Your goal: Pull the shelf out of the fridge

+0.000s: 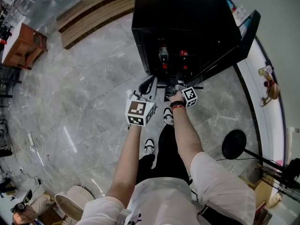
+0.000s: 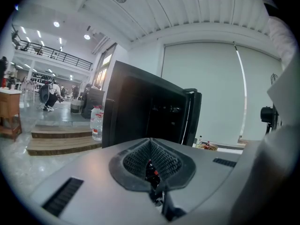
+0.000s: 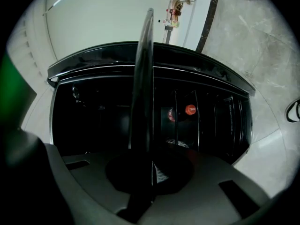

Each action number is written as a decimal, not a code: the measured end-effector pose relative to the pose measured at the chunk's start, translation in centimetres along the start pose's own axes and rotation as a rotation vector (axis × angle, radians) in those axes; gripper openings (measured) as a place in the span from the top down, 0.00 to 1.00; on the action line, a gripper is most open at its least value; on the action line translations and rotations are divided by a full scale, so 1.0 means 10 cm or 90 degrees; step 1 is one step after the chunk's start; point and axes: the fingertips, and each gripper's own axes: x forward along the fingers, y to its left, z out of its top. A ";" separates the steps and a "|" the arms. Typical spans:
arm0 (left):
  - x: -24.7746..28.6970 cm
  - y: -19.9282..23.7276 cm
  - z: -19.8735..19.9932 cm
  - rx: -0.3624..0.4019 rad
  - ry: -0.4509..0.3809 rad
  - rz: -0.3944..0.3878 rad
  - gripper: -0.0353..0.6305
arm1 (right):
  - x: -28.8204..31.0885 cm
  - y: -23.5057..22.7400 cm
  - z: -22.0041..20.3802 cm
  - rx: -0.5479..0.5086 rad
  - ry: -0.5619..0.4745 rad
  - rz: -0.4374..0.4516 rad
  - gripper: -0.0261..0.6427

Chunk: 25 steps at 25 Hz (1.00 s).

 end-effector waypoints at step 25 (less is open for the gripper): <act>-0.45 -0.27 0.17 0.000 0.019 -0.021 0.92 | -1.13 0.55 0.04 -0.269 0.128 -0.059 0.93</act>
